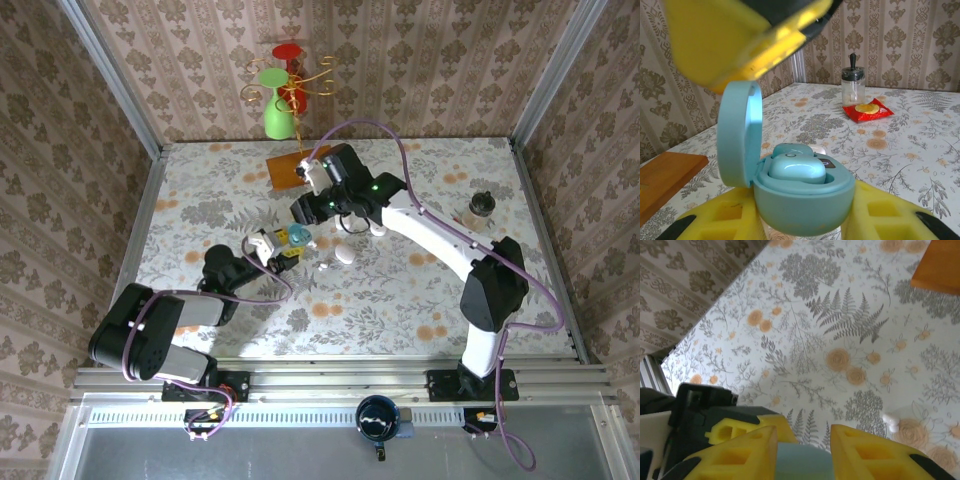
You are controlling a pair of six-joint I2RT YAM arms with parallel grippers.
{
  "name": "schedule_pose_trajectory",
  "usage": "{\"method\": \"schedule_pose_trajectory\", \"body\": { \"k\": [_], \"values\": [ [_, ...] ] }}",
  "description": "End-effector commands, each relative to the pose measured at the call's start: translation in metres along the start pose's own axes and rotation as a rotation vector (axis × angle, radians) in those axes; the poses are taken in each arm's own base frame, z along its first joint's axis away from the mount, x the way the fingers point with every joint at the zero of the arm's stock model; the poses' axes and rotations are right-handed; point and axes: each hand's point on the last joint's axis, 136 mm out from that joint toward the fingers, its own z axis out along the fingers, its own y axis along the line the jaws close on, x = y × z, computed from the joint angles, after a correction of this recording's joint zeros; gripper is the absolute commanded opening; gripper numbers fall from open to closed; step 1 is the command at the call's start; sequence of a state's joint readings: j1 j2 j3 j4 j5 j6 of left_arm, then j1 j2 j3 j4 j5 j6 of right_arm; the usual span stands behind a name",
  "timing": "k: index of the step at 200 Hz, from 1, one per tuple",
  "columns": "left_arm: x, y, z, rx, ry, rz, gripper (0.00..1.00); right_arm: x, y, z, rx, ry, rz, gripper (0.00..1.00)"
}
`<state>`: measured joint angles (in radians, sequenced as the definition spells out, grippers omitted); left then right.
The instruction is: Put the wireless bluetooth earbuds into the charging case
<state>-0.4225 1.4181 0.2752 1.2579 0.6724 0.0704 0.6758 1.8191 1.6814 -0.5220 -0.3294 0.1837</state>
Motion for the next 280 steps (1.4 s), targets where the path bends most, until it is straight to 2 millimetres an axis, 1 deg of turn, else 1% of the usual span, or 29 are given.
{"method": "schedule_pose_trajectory", "body": {
  "k": [1,30,52,57,62,64,72,82,93,97,99,105,131,146,151,165,198,223,224,227,247,280],
  "values": [
    [-0.01,0.006,-0.003,-0.02,-0.025,-0.01,0.21,0.009,0.006,-0.004,-0.026,0.051,-0.019,0.34],
    [-0.011,0.01,-0.003,-0.035,-0.027,-0.017,0.21,0.02,0.006,-0.009,-0.025,0.067,-0.015,0.34],
    [-0.013,0.013,-0.003,-0.047,-0.032,-0.024,0.21,0.021,0.006,-0.016,-0.021,0.044,-0.008,0.35],
    [-0.014,0.013,-0.003,-0.047,-0.034,-0.024,0.21,0.021,0.005,-0.017,-0.019,0.036,0.001,0.38],
    [-0.015,0.013,-0.003,-0.047,-0.036,-0.025,0.21,0.023,0.004,-0.019,-0.018,0.033,0.015,0.43],
    [-0.015,0.013,-0.003,-0.047,-0.036,-0.027,0.21,0.019,0.004,-0.019,-0.021,0.013,0.015,0.45],
    [-0.016,0.014,-0.003,-0.049,-0.039,-0.032,0.21,0.017,0.003,-0.022,-0.022,-0.012,0.037,0.52],
    [-0.018,0.014,-0.002,-0.048,-0.044,-0.046,0.21,0.017,0.0,-0.027,-0.029,-0.032,0.081,0.57],
    [-0.021,0.015,-0.003,-0.049,-0.052,-0.054,0.21,0.019,-0.001,-0.034,-0.08,-0.057,0.154,0.64],
    [-0.022,0.014,-0.003,-0.048,-0.054,-0.056,0.21,0.018,-0.001,-0.036,-0.097,-0.068,0.173,0.65],
    [-0.022,0.018,-0.003,-0.072,-0.054,-0.057,0.21,0.019,-0.001,-0.036,-0.106,-0.072,0.189,0.66],
    [-0.023,0.022,-0.004,-0.093,-0.056,-0.057,0.21,0.021,-0.001,-0.039,-0.151,-0.088,0.242,0.68],
    [-0.028,0.024,-0.005,-0.105,-0.07,-0.058,0.21,0.024,0.003,-0.046,-0.323,-0.131,0.416,0.73],
    [-0.035,0.023,-0.002,-0.093,-0.087,-0.069,0.21,0.028,0.005,-0.047,-0.395,-0.132,0.495,0.75],
    [-0.038,0.023,-0.001,-0.088,-0.093,-0.07,0.21,0.026,0.006,-0.048,-0.417,-0.14,0.511,0.75],
    [-0.046,0.023,0.001,-0.087,-0.111,-0.063,0.21,0.029,0.007,-0.046,-0.463,-0.139,0.566,0.75],
    [-0.059,0.024,0.008,-0.098,-0.14,-0.031,0.21,0.019,0.015,-0.046,-0.606,-0.171,0.669,0.75],
    [-0.067,0.03,0.011,-0.131,-0.156,0.006,0.21,0.018,0.015,-0.043,-0.649,-0.161,0.72,0.74],
    [-0.068,0.025,0.013,-0.117,-0.159,0.005,0.21,0.018,0.015,-0.043,-0.651,-0.16,0.723,0.73],
    [-0.07,0.021,0.015,-0.107,-0.164,0.006,0.21,0.018,0.016,-0.043,-0.656,-0.159,0.729,0.73],
    [-0.076,0.02,0.019,-0.106,-0.178,0.018,0.21,0.014,0.017,-0.041,-0.7,-0.157,0.763,0.71],
    [-0.081,0.018,0.024,-0.096,-0.188,0.029,0.22,0.009,0.018,-0.04,-0.76,-0.164,0.808,0.66]
  ]
}}
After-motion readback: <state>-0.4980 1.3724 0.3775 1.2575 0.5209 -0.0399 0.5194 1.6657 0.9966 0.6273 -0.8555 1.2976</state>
